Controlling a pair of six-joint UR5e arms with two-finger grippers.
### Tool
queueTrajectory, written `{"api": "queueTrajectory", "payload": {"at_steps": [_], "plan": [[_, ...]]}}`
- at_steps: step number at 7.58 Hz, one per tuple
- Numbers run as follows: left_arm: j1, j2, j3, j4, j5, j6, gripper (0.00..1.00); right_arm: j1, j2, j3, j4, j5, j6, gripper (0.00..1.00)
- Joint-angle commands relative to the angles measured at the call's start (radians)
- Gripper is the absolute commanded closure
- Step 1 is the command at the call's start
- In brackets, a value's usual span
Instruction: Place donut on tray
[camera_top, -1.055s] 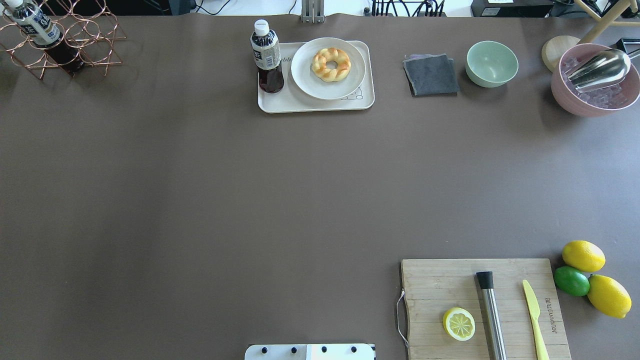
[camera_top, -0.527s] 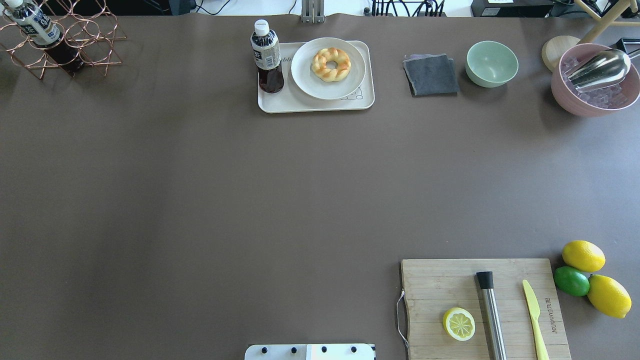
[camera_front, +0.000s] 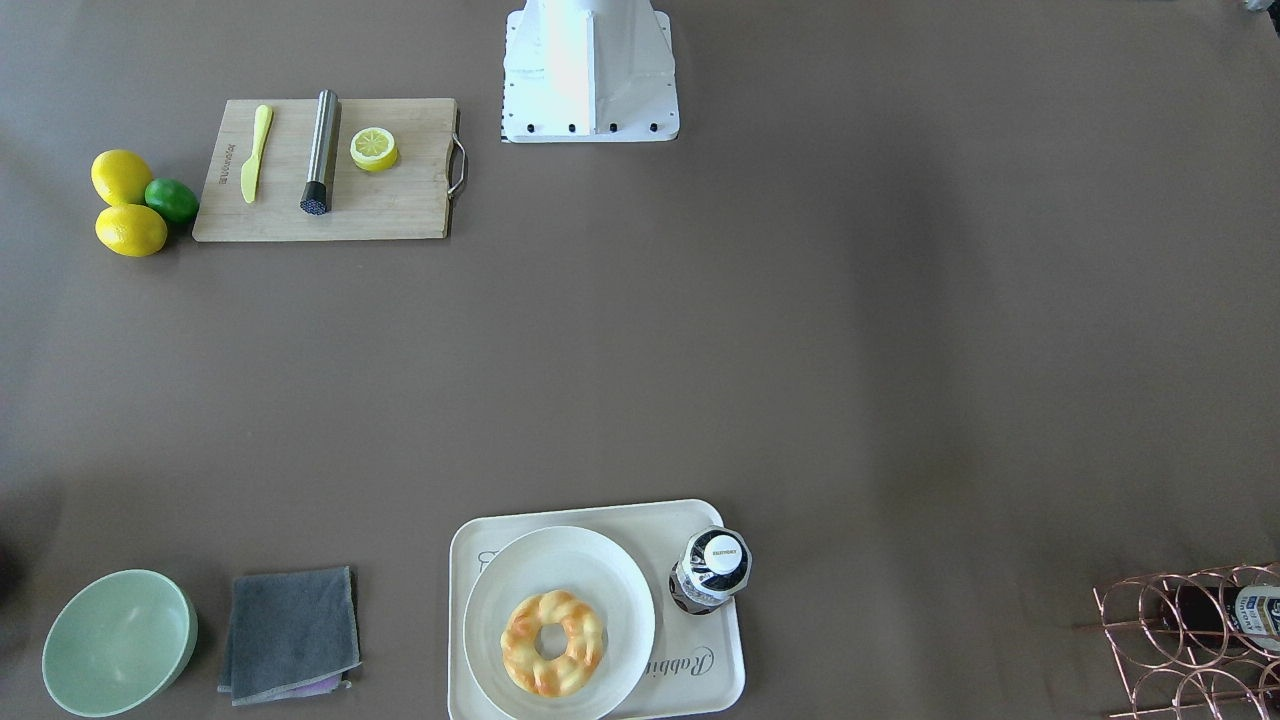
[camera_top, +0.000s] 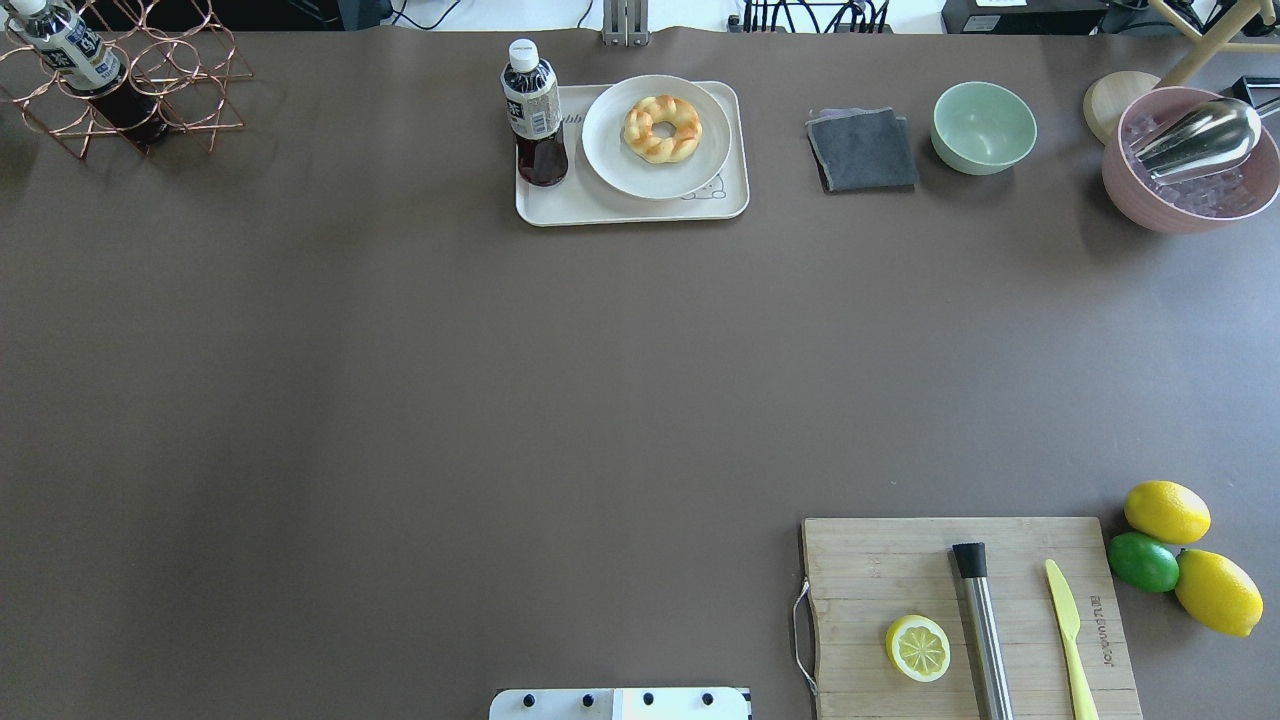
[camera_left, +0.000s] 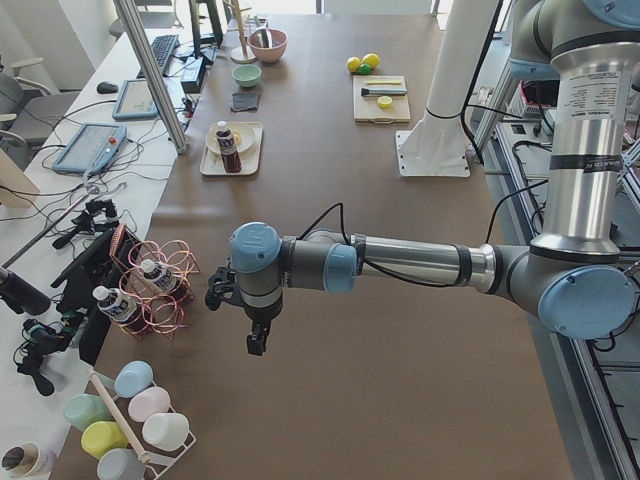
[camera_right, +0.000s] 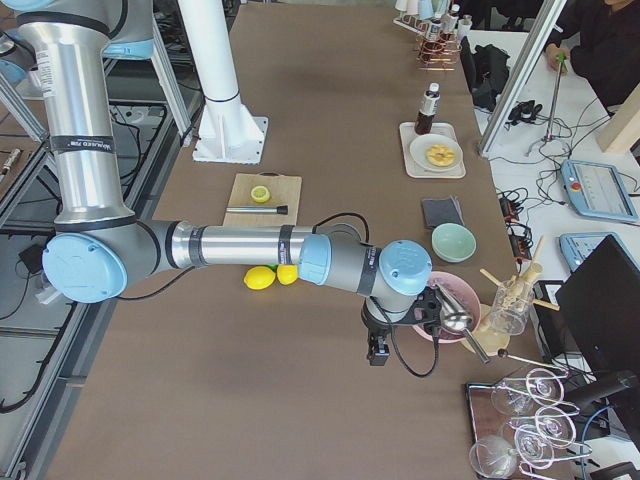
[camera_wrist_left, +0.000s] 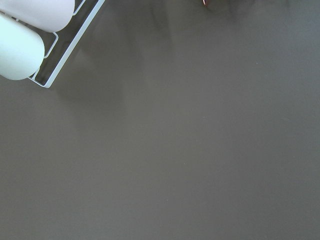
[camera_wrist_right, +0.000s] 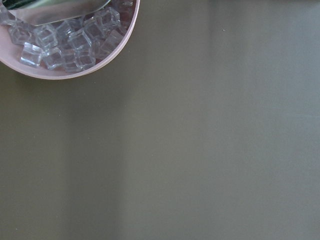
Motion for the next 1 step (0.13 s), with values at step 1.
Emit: {"api": "queueTrajectory", "payload": {"at_steps": [1], "plan": [[0.000, 0.001, 0.000, 0.000, 0.001, -0.002, 0.02, 0.000, 0.001, -0.001, 0.001, 0.002, 0.001, 0.00]]}}
